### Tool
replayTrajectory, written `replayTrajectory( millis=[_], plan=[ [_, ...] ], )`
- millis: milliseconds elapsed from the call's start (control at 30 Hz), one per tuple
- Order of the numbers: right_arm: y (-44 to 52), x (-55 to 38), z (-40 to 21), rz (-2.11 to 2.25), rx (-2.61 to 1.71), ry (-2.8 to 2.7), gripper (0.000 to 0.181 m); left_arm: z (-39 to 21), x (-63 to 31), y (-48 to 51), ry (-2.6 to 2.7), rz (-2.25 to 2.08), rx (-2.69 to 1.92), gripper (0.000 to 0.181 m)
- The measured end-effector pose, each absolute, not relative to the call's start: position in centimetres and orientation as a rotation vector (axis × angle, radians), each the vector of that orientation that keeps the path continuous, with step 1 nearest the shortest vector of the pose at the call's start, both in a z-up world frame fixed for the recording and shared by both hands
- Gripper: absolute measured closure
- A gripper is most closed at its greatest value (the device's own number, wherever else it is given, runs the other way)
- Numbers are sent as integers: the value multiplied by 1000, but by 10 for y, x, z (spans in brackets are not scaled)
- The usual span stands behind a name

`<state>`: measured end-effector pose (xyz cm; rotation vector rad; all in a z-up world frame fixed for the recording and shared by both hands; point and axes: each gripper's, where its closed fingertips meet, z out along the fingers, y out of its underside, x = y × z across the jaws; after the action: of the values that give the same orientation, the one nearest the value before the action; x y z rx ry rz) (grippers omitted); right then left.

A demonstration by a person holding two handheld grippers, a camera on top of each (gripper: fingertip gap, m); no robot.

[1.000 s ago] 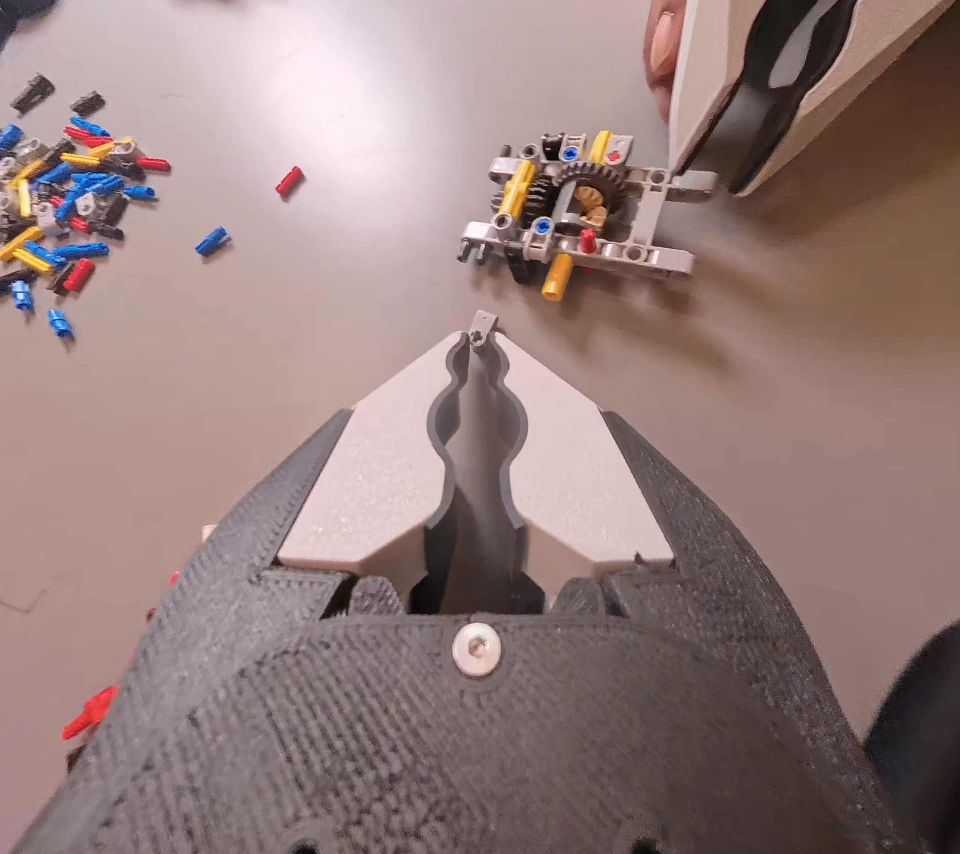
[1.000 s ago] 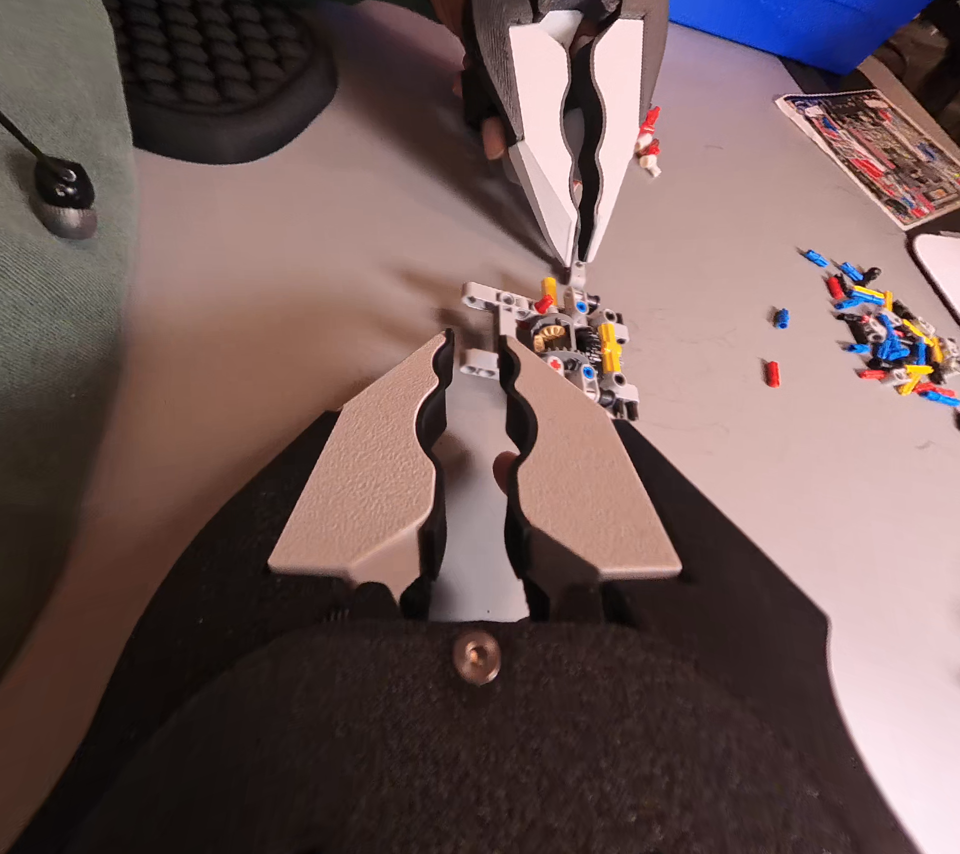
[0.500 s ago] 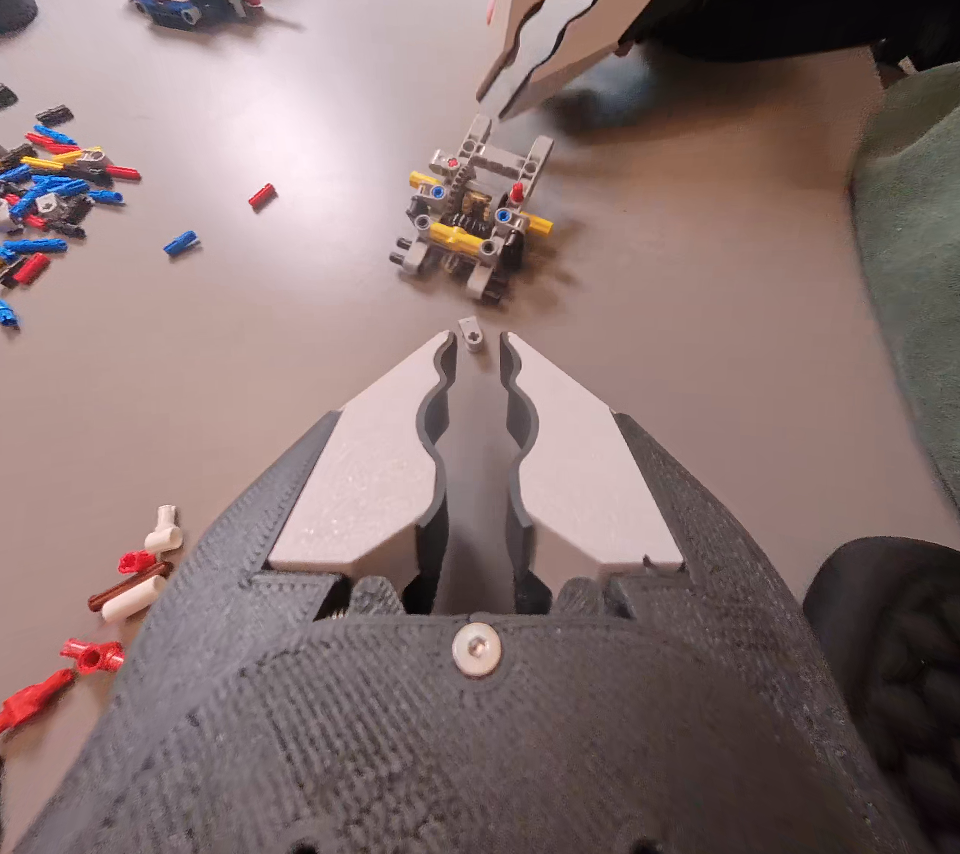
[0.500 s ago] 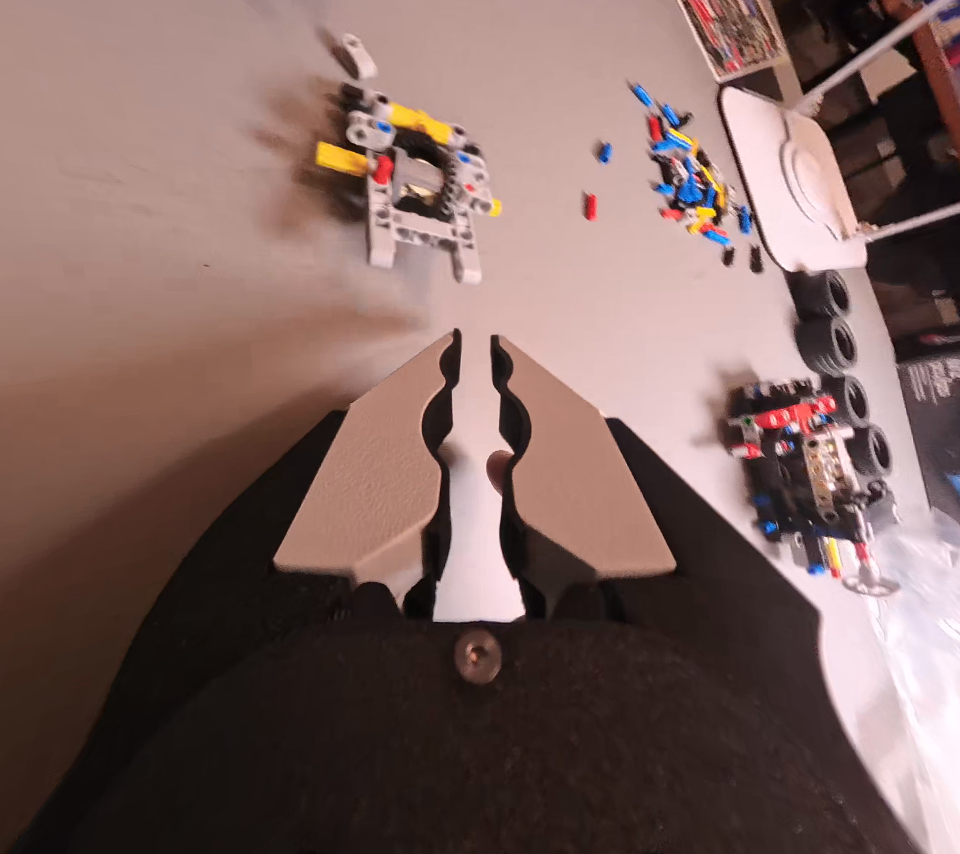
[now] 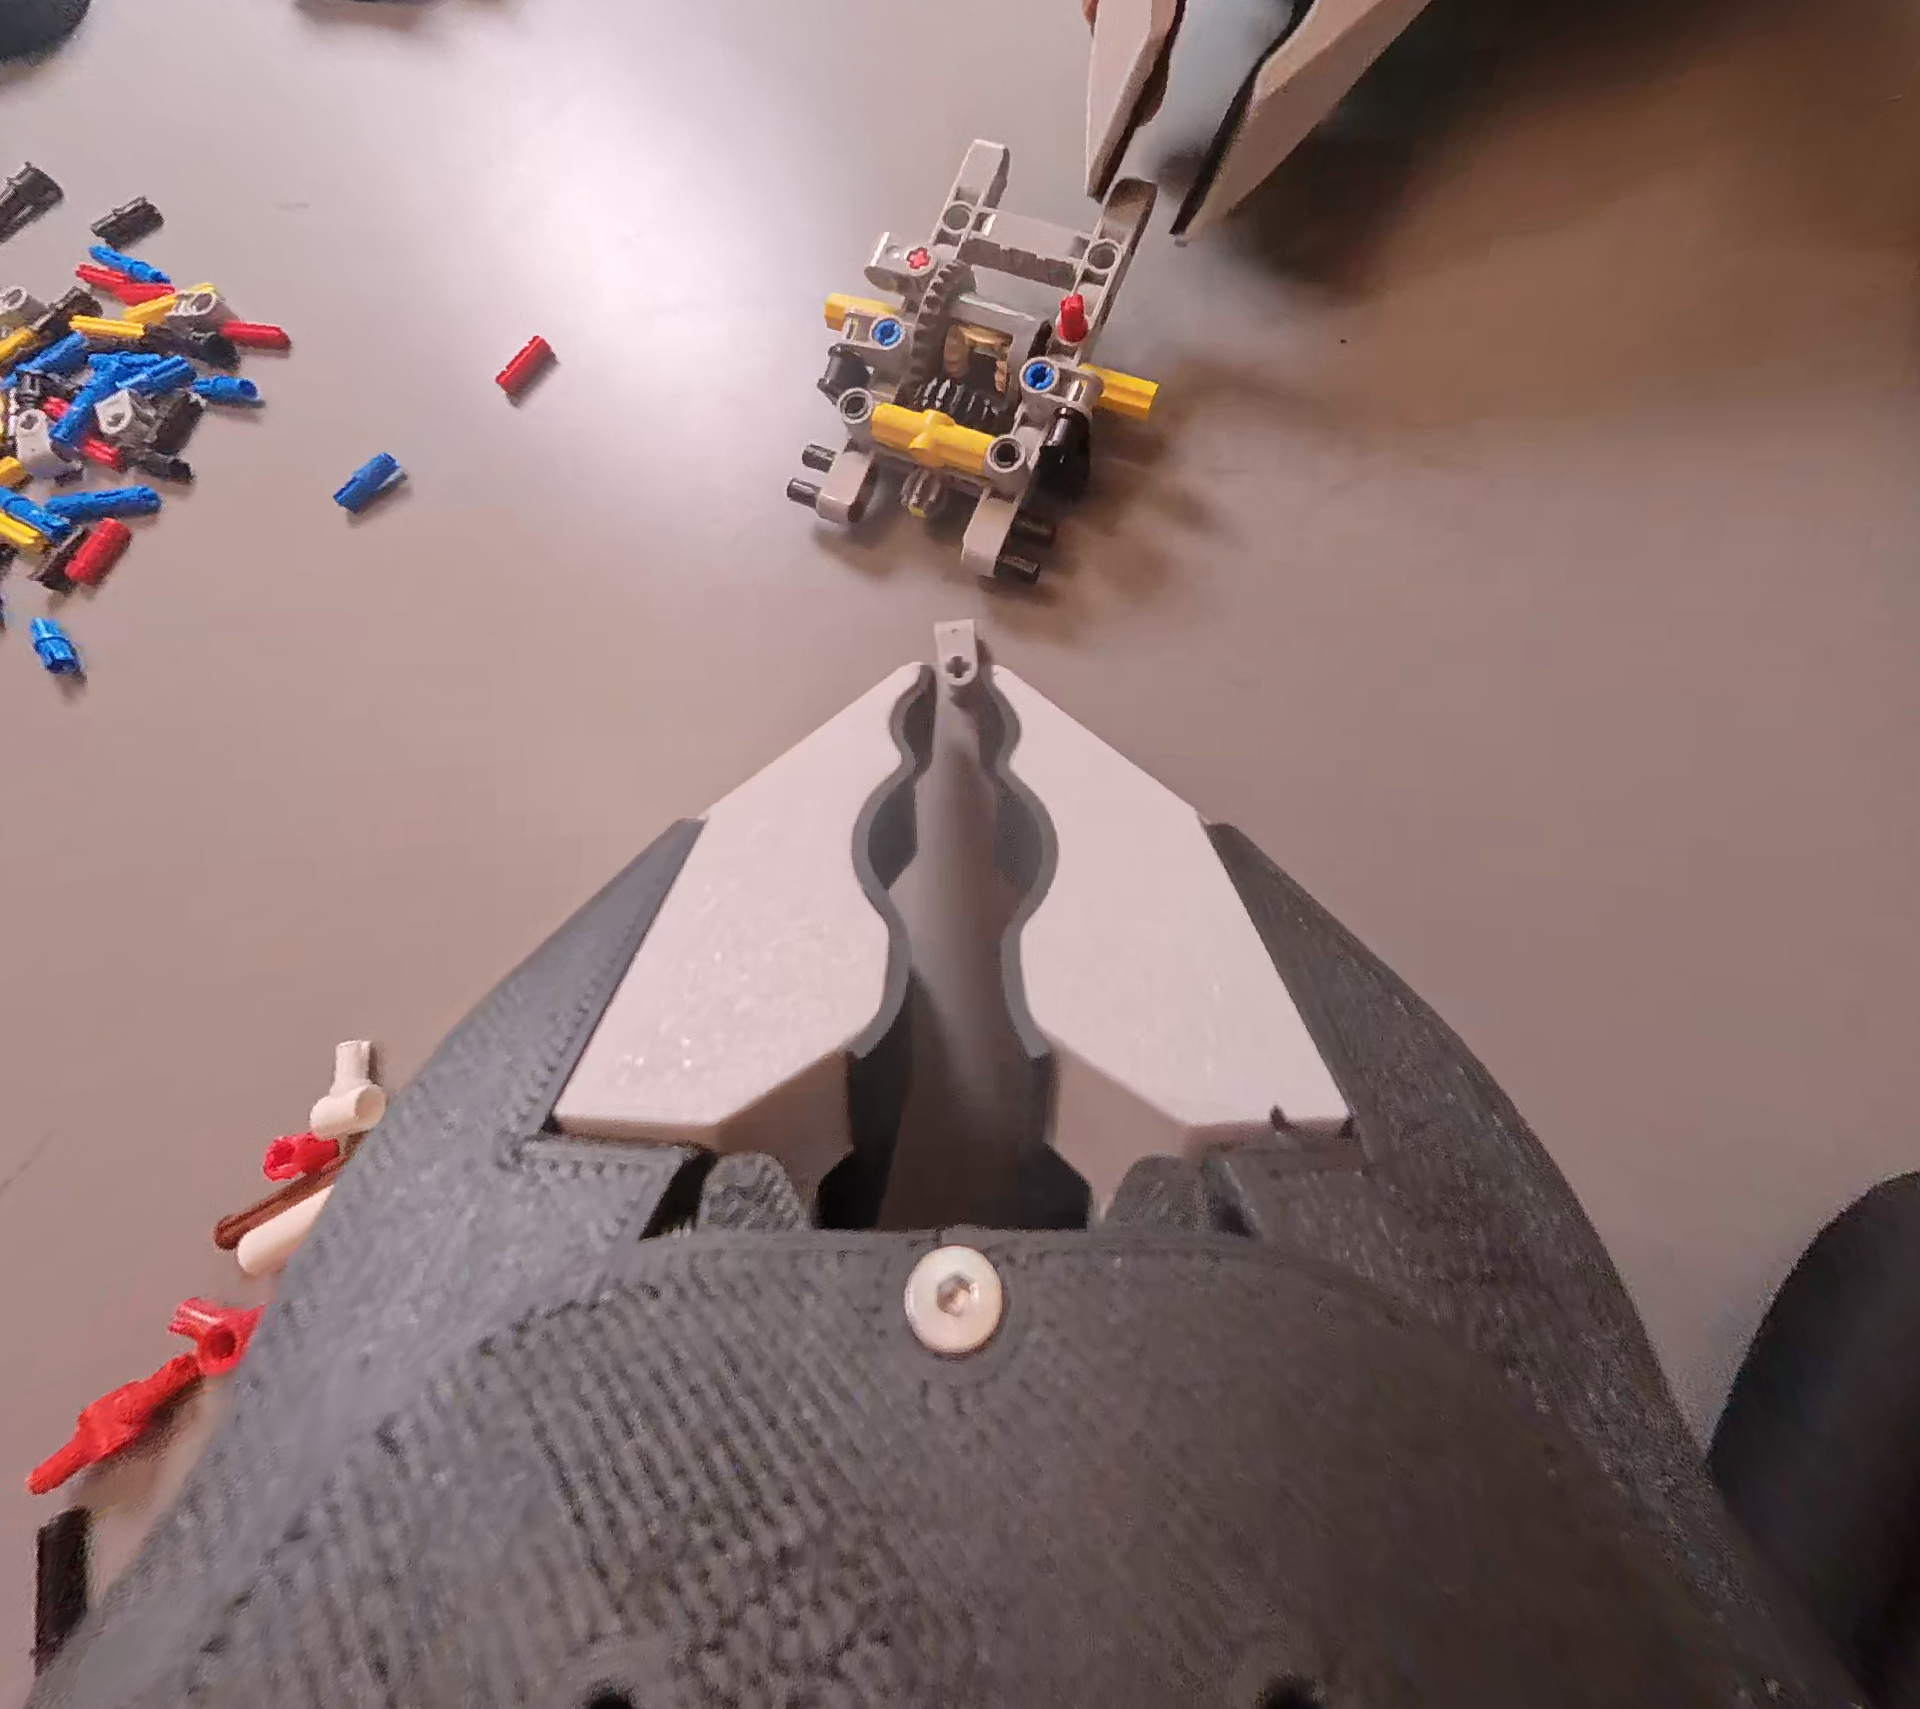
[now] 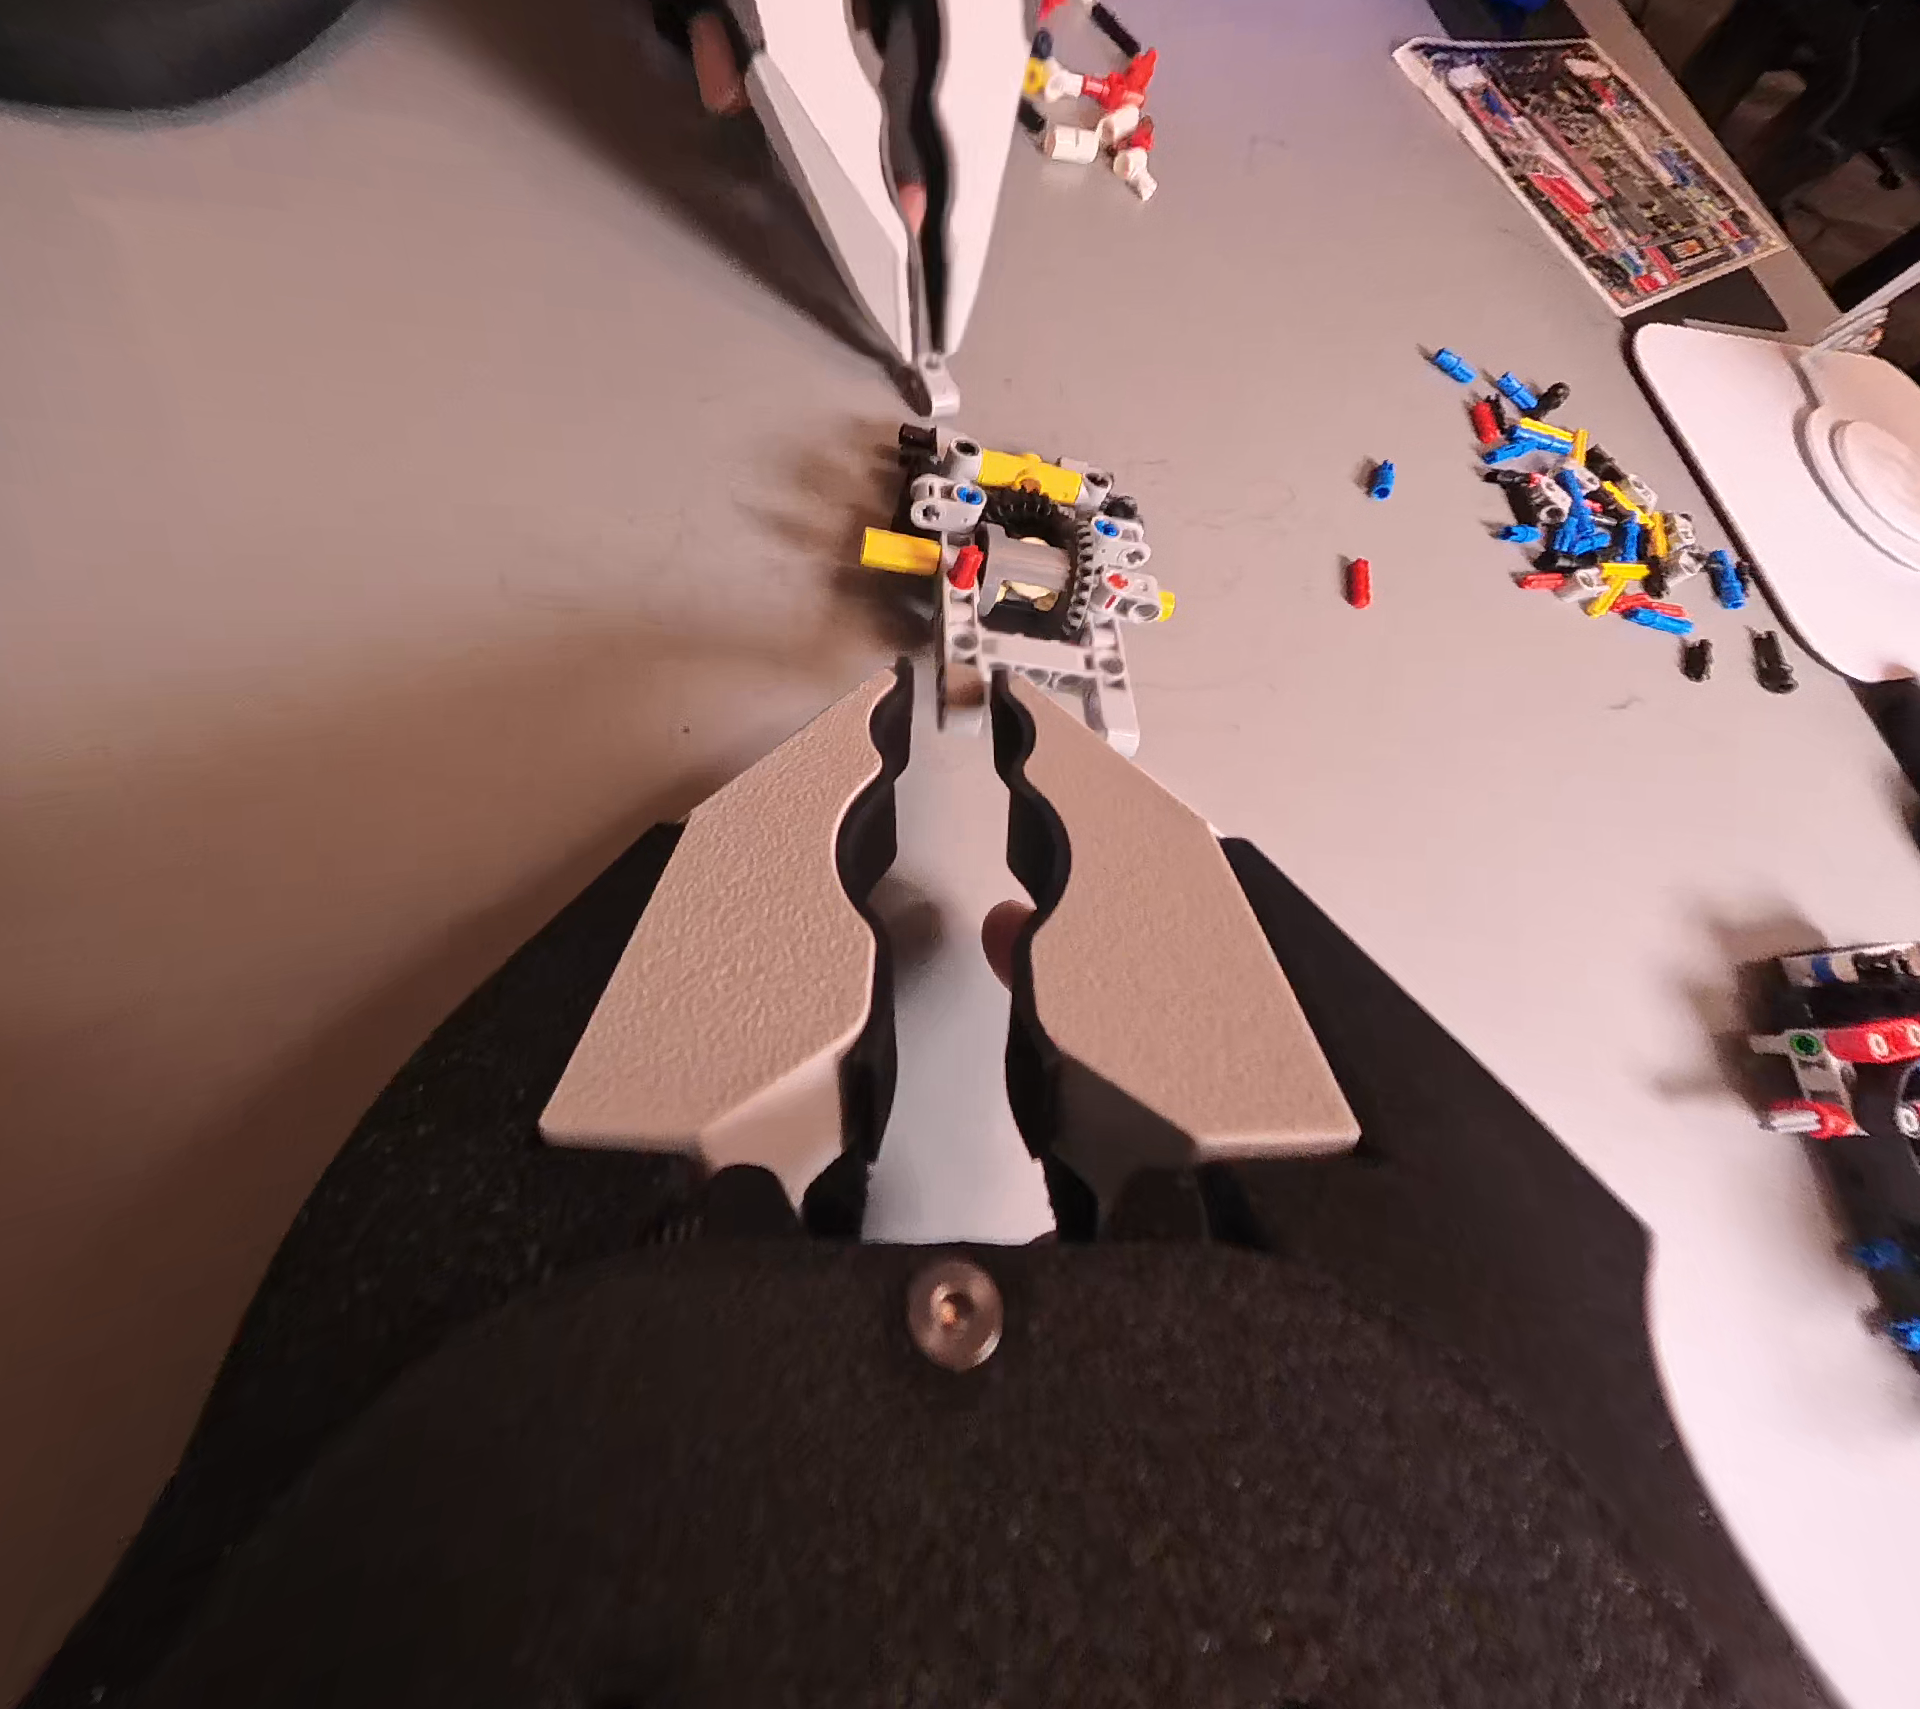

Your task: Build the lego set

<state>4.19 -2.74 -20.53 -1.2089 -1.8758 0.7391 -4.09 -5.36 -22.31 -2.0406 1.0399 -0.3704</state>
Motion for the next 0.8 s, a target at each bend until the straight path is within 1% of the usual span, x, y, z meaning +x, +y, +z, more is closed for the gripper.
replayTrajectory(
  millis=[33, 233, 300, 367, 467, 567, 800],
  plan=[
    [-27, 41, -201, 765, -1211, -1853, 168, -223, -40, -54, 1046, -378, -2033, 181],
    [-31, 38, -189, 844, -1200, -1790, 169, -221, -43, -52, 1028, -372, -2027, 180],
    [-33, 39, -194, 817, -1198, -1821, 169, -220, -41, -53, 1028, -385, -2022, 165],
    [-34, 40, -200, 786, -1195, -1854, 169, -222, -37, -52, 1040, -380, -2019, 157],
    [-31, 40, -204, 744, -1200, -1866, 170, -225, -32, -49, 1067, -342, -2016, 160],
    [-22, 41, -207, 667, -1199, -1861, 171, -225, -30, -47, 1090, -309, -2006, 176],
    [5, 39, -210, 539, -1200, -1835, 172, -219, -21, -57, 1120, -410, -1959, 176]
  ],
)
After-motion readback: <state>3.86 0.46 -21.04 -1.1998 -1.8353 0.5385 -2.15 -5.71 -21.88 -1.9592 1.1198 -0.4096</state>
